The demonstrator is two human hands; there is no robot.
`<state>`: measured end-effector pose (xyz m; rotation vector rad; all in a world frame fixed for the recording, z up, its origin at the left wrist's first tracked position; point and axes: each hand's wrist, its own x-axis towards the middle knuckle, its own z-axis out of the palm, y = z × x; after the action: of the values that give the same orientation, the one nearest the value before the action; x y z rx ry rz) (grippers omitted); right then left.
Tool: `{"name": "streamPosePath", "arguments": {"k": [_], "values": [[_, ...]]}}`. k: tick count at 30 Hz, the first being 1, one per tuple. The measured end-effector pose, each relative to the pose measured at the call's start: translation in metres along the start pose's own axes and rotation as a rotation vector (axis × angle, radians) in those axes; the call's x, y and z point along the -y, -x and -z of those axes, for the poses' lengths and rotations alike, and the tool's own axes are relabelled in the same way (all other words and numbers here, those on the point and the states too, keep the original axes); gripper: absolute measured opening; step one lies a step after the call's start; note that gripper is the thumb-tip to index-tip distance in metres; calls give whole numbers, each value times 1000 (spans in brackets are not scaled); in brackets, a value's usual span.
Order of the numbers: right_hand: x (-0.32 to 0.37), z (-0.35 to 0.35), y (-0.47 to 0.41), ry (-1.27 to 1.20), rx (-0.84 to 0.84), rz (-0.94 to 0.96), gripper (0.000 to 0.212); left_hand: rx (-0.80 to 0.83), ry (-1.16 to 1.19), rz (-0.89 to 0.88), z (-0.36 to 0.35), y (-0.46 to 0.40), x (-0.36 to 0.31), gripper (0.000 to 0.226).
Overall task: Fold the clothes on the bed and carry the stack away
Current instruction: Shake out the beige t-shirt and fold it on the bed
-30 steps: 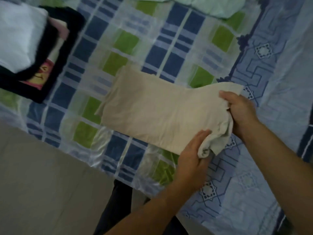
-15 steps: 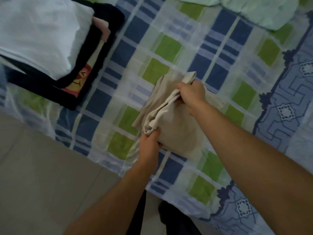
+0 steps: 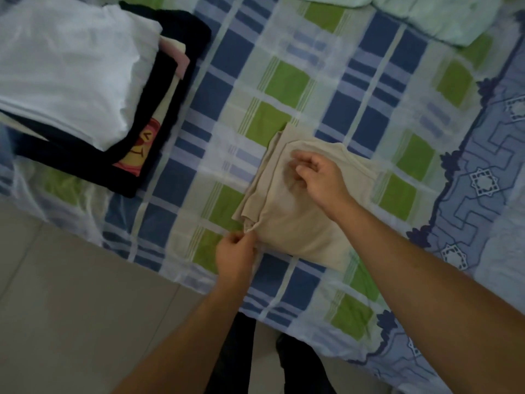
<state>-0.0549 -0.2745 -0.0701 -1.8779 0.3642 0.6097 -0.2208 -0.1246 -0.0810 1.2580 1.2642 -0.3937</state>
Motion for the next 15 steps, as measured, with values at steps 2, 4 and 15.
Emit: {"name": "streamPosePath", "arguments": {"k": [2,4,15], "values": [[-16,23,14,160,-201,93,26,-131,-206,-264,11,2,-14,26],[-40,51,33,225,-408,101,23,-135,-375,-411,13,-5,-32,50],[-134,79,88,-160,-165,-423,50,334,-702,-371,-43,-70,-90,89]]}}
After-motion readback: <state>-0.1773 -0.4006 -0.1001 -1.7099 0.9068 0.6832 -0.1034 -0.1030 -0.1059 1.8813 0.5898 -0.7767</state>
